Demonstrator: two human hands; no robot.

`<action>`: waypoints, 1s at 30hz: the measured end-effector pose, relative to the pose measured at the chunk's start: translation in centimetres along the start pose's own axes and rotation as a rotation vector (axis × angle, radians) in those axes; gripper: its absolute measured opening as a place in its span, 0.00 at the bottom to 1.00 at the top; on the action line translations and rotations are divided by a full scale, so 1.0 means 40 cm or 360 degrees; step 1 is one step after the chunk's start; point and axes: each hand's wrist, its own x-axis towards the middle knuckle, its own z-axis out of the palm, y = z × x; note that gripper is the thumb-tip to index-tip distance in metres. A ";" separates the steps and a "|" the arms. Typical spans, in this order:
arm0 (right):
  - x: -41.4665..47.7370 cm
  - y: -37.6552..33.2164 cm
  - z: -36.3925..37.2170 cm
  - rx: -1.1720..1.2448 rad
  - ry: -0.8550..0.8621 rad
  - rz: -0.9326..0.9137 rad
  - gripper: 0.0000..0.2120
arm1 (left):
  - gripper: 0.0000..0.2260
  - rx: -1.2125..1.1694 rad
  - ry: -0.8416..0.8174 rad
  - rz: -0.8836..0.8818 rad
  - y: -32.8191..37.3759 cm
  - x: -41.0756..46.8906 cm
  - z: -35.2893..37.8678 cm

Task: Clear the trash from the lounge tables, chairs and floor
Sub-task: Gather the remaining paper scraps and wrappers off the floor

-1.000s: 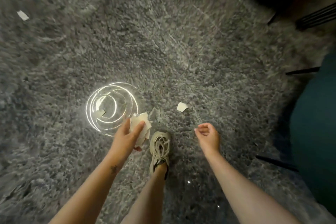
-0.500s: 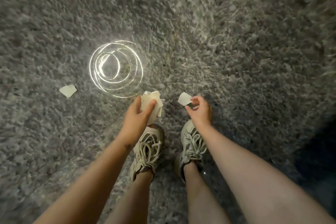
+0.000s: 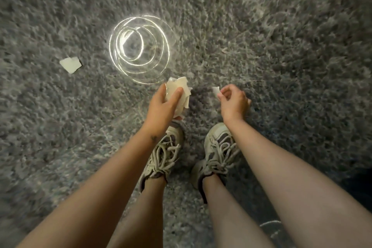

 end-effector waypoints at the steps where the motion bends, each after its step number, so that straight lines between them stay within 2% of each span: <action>1: -0.022 -0.038 -0.035 0.0259 -0.0006 0.0010 0.03 | 0.09 -0.0018 0.0022 0.0000 0.022 -0.021 -0.005; 4: -0.108 -0.172 -0.174 0.1051 -0.0096 0.0042 0.09 | 0.09 -0.0101 0.0083 0.0034 0.109 -0.106 -0.028; 6: -0.174 -0.258 -0.262 0.1282 -0.0361 0.0027 0.11 | 0.07 -0.0139 0.0110 0.0059 0.179 -0.176 -0.047; 8: -0.239 -0.340 -0.332 0.1250 -0.0532 -0.0033 0.11 | 0.05 -0.0194 0.0126 0.0106 0.252 -0.246 -0.070; 11: -0.309 -0.464 -0.403 0.1204 -0.0592 -0.0107 0.11 | 0.06 -0.0351 0.0226 0.0169 0.341 -0.342 -0.118; 16: -0.362 -0.680 -0.418 0.1126 -0.0920 -0.0268 0.10 | 0.05 -0.0685 0.0459 0.0142 0.407 -0.414 -0.246; 21: -0.436 -0.826 -0.303 0.0753 -0.1151 -0.0524 0.11 | 0.09 -0.0780 0.0538 0.0110 0.391 -0.402 -0.387; 27: -0.510 -0.938 -0.126 0.0644 -0.1038 -0.0497 0.10 | 0.11 -0.0971 0.0593 0.0040 0.355 -0.357 -0.565; 30: -0.541 -0.995 -0.053 0.0499 -0.1125 -0.0543 0.09 | 0.11 -0.0875 0.0579 0.0007 0.349 -0.334 -0.649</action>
